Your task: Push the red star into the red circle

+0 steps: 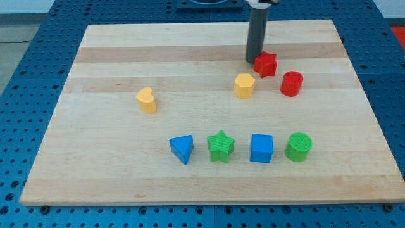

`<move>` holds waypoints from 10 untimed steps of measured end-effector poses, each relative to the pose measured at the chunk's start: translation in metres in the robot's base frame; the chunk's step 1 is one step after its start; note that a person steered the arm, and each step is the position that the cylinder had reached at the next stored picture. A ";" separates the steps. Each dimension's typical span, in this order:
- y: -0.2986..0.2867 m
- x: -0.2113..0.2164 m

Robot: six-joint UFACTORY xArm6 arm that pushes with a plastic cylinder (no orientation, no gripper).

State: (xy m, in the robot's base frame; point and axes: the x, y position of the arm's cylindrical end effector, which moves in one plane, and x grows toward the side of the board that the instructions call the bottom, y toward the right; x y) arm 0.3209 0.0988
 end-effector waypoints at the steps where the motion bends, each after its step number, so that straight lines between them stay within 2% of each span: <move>1: 0.013 0.000; 5: 0.043 0.011; 8: 0.019 0.012; 10: 0.017 0.040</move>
